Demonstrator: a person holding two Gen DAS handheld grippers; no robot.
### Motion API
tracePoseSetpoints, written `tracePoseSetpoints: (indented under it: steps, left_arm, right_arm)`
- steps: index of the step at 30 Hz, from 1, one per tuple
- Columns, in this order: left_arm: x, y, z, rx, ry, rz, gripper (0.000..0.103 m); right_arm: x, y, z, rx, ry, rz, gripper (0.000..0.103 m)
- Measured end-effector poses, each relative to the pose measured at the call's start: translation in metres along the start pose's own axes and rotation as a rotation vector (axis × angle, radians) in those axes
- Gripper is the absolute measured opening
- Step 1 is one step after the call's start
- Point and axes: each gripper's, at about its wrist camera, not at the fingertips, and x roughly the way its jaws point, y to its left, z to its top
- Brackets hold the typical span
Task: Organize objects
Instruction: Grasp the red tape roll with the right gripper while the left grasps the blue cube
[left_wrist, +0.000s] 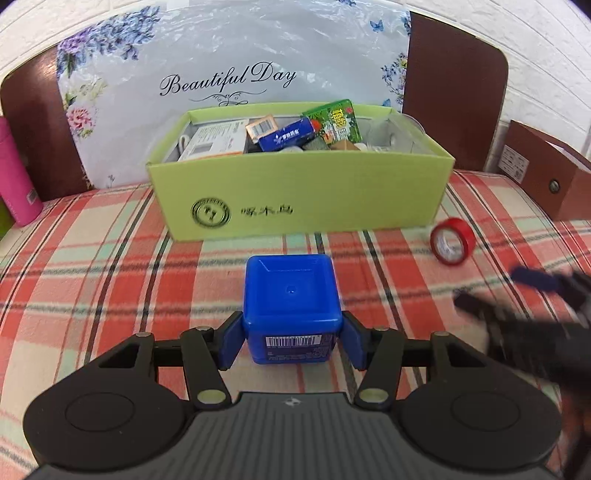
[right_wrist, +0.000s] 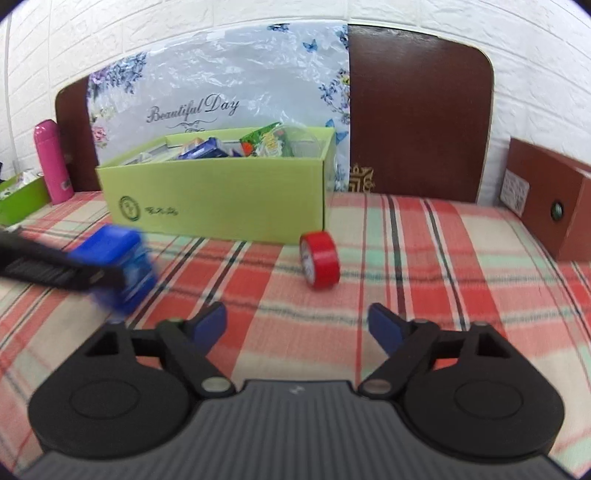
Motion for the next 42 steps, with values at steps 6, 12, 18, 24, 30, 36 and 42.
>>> tracePoseSetpoints:
  steps: [6,12,18,24,30,36,42]
  left_arm:
    - [-0.013,0.011,-0.013,-0.033,0.012,0.000,0.058]
    - [-0.015,0.018,-0.018,-0.049,0.018,0.001,0.058]
    - [-0.017,0.020,-0.029,-0.046,0.036,0.016,0.064]
    - [-0.018,0.023,-0.031,-0.088,0.045,0.015,0.067]
    - [-0.014,0.019,-0.020,-0.081,0.003,0.044,0.074]
    - [-0.010,0.020,-0.023,-0.074,0.014,0.007,0.067]
    - [-0.005,0.021,-0.021,-0.080,0.020,0.018,0.067]
  right_arm:
    - [0.040,-0.008,0.019,-0.034,-0.008,-0.033,0.027]
    - [-0.005,0.048,-0.010,-0.406,-0.122,0.004,0.019]
    - [-0.038,0.062,-0.035,-0.343,-0.099,0.087,0.055]
    - [-0.023,0.049,-0.020,-0.148,-0.004,0.166,0.060]
    - [-0.004,0.055,-0.022,-0.098,0.087,0.179,0.046]
    - [-0.027,0.064,-0.035,-0.114,0.094,0.208,0.046]
    - [-0.031,0.072,-0.039,-0.113,0.084,0.189,0.060]
